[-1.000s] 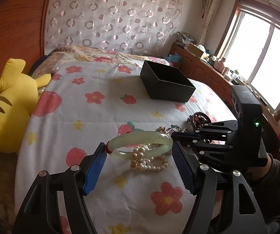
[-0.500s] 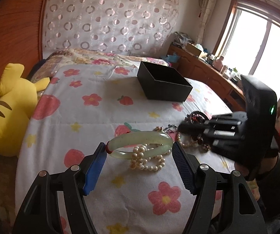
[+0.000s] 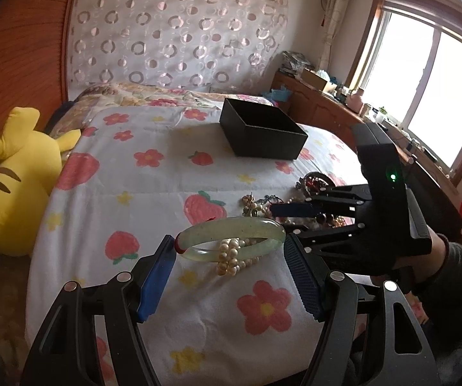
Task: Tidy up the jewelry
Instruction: 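Grasp the pearl necklace with the right gripper while the left gripper holds the bangle, then lift the pearl necklace with the right gripper and drop it into the black box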
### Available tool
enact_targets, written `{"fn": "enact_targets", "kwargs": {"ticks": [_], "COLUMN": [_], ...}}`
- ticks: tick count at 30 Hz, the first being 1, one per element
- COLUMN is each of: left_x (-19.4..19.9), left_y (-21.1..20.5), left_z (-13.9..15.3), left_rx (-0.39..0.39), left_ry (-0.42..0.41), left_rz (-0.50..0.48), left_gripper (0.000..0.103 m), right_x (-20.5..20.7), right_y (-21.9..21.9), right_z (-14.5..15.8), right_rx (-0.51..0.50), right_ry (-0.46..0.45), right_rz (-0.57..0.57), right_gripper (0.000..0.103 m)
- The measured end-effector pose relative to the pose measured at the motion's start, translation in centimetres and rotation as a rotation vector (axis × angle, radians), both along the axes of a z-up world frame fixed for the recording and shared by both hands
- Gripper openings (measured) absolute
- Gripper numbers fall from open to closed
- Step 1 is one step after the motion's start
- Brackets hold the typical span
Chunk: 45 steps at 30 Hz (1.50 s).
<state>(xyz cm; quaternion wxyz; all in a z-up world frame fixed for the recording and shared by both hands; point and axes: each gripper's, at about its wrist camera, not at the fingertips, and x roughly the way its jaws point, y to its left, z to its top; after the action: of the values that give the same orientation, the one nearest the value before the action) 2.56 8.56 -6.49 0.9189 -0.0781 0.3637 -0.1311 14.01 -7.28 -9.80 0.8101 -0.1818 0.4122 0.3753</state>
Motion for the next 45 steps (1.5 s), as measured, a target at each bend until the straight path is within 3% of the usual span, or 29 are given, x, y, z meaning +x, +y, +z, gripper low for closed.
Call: {"fn": "enact_targets", "kwargs": {"ticks": [2, 6, 13, 23, 35, 45], "left_x": [0.1, 0.4, 0.5, 0.7, 1.5, 3.3], "left_y": [0.2, 0.7, 1.0, -0.3, -1.6, -1.8], "left_z": [-0.3, -0.9, -1.4, -1.9, -1.1, 0.1], "left_rx": [-0.009, -0.022, -0.026, -0.013, 0.002, 0.007], "left_ry": [0.006, 0.018, 0.028, 0.041, 0.018, -0.006], "left_rz": [0.002, 0.012, 0.013, -0.034, -0.070, -0.061], "left_gripper": [0.066, 0.066, 0.066, 0.066, 0.066, 0.066], "right_x": [0.0, -0.2, -1.1, -2.0, -0.4, 2.2], "right_y": [0.0, -0.3, -1.5, -3.3, -6.6, -8.4], "right_z": [-0.1, -0.1, 0.7, 6.3, 14.1, 19.4], "right_rx": [0.004, 0.007, 0.030, 0.080, 0.145, 0.143], "right_ry": [-0.004, -0.018, -0.051, -0.215, -0.377, -0.488], "right_rz": [0.004, 0.017, 0.023, 0.016, -0.046, -0.100], "right_gripper": [0.038, 0.028, 0.025, 0.025, 0.025, 0.025]}}
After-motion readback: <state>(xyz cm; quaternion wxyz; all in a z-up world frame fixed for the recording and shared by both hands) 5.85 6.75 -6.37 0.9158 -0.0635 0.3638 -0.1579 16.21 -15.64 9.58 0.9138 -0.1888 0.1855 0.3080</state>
